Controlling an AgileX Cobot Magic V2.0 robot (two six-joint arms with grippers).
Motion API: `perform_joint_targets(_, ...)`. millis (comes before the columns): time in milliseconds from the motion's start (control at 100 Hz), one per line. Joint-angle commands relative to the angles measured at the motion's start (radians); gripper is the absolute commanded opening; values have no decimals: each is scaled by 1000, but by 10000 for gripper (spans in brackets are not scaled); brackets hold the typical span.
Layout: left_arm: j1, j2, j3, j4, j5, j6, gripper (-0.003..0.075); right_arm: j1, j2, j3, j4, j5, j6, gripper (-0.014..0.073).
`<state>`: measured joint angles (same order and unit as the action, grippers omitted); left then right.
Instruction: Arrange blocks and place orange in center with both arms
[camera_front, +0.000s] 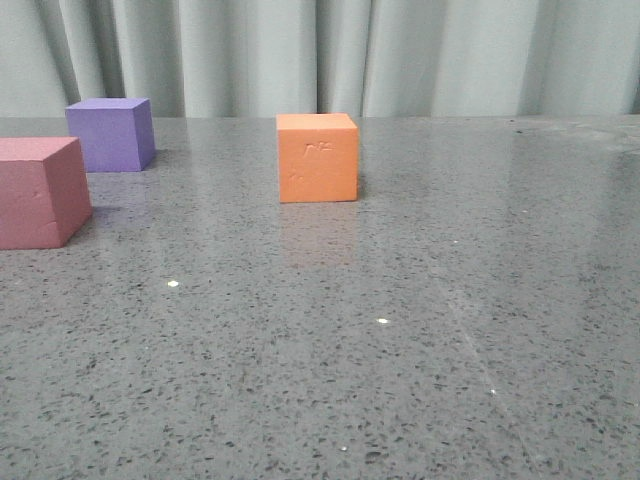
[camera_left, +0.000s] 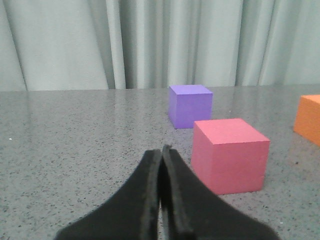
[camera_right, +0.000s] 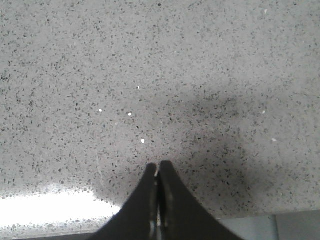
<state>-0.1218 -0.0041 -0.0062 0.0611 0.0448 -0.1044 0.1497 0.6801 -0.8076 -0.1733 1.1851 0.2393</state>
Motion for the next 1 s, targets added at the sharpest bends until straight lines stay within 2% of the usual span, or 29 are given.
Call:
perform_joint_targets(0,3,-32,15,-73,-86,-9,-19,-4,-2,-23,-12,-49,-8,-67)
perform_joint_targets(220,3,-14,-142,-201,-15,-9,-19,-4,-2,-23,-12,-55,-8,-67)
perform_joint_targets(460,3,165,-453,-210,351,-9,-19,-4,-2,-23,-12,-56,-8,-67)
perform_joint_targets(670,3,453,-739,-230,687,4,-19,-4,-2,-23,-12,-57,-8,-67)
perform_joint_targets(740,3,550,-820,-230,763,31,-19,-4,-2,-23,-12,-57,-8,-67)
perform_joint_targets(840,3,676,-915,-230,821,81,-19,-4,-2,-23,-12,-57,-8,-67)
perform_joint_targets(990,3,802,-998,-219,849,82,-19,-4,-2,-23,-12,-57,-8,-67)
